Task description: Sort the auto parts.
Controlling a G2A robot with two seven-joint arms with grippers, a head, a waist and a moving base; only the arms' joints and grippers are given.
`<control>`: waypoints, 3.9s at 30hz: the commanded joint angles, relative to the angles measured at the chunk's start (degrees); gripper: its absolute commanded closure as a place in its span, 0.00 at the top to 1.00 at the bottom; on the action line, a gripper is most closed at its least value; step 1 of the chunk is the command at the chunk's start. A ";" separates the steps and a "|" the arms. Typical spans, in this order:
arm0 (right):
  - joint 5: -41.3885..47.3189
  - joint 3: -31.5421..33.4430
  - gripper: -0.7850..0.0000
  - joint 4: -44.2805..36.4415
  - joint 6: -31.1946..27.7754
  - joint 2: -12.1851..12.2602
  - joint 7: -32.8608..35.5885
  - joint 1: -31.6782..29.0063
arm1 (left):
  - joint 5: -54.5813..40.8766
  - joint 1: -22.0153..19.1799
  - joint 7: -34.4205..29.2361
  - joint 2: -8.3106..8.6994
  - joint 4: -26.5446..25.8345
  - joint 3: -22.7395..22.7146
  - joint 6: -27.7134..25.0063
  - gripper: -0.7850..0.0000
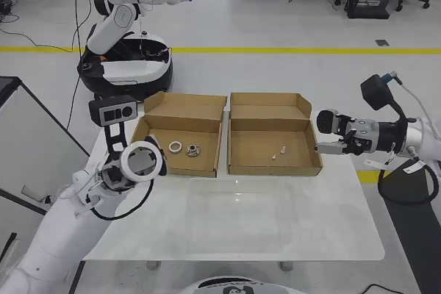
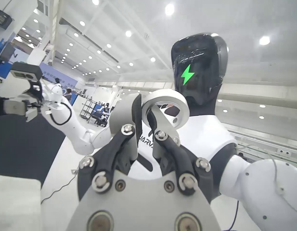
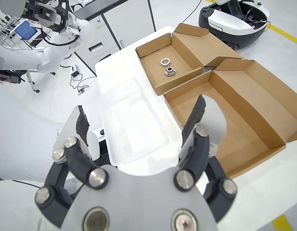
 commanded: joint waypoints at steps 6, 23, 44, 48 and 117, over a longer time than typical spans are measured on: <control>0.00 0.00 1.00 0.00 0.00 0.00 0.00 0.00 | -0.30 0.77 -0.95 -0.41 0.05 -1.22 1.00 0.00; 0.00 0.00 1.00 0.00 0.00 0.00 0.00 0.00 | -0.30 0.77 -0.95 -0.41 0.05 -1.22 1.00 0.00; 0.00 0.00 1.00 0.00 0.00 0.00 0.00 0.00 | 26.95 0.75 14.09 -0.72 1.04 -5.89 12.71 0.00; 0.00 0.00 1.00 0.00 0.00 0.00 0.00 0.00 | 37.60 2.94 15.96 -0.36 0.35 -9.48 15.54 0.00; 0.00 0.00 1.00 0.00 0.00 0.00 0.00 0.00 | 91.27 -30.65 -14.02 -2.88 28.40 9.59 38.54 0.00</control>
